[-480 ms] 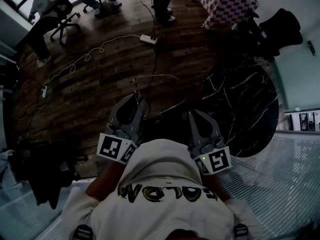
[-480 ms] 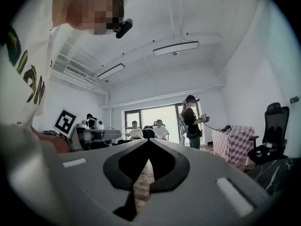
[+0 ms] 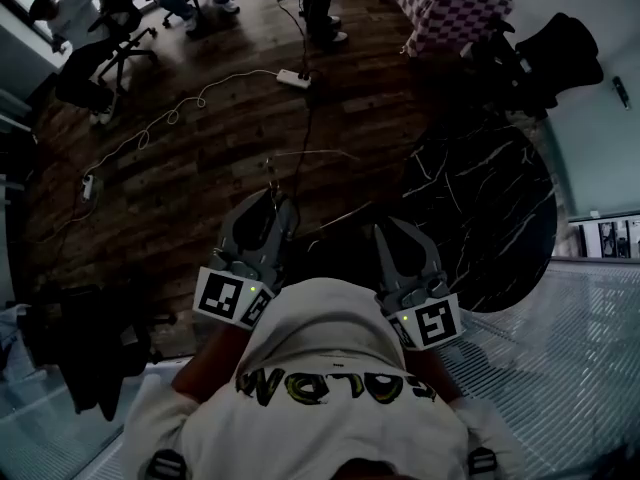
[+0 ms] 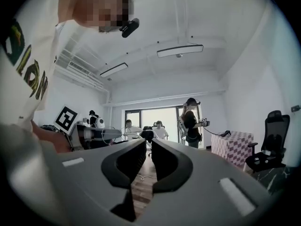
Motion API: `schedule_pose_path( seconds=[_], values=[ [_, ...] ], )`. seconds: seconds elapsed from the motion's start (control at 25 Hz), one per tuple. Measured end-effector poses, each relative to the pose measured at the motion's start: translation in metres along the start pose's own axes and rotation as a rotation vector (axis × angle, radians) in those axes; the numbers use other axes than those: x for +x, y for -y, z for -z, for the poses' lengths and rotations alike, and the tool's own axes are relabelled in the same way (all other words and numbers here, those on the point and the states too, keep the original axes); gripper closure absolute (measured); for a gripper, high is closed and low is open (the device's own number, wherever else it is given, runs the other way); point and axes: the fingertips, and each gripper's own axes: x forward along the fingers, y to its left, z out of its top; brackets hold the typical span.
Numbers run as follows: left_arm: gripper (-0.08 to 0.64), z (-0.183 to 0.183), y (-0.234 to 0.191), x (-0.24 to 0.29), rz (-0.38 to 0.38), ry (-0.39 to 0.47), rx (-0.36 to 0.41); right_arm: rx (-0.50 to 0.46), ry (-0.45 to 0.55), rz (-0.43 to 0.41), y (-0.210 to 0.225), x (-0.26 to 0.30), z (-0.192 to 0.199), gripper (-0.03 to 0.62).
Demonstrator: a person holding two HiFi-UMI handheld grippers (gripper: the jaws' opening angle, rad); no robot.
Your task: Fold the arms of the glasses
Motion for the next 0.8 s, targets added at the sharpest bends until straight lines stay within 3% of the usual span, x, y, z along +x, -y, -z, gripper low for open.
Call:
schedule_pose_path(
  seconds=[0.32,0.8],
  values=[
    [0.479,0.003,0.010,0.002,0.024,-0.008,-0.003,-0.044,-0.008,0.004,0.000,0.000,0.002,0.534],
    [0.479,0.012,0.034,0.001,0.097,-0.027,-0.033,-0.024,-0.012,0.010,0.002,0.002,0.005,0.534]
  ],
)
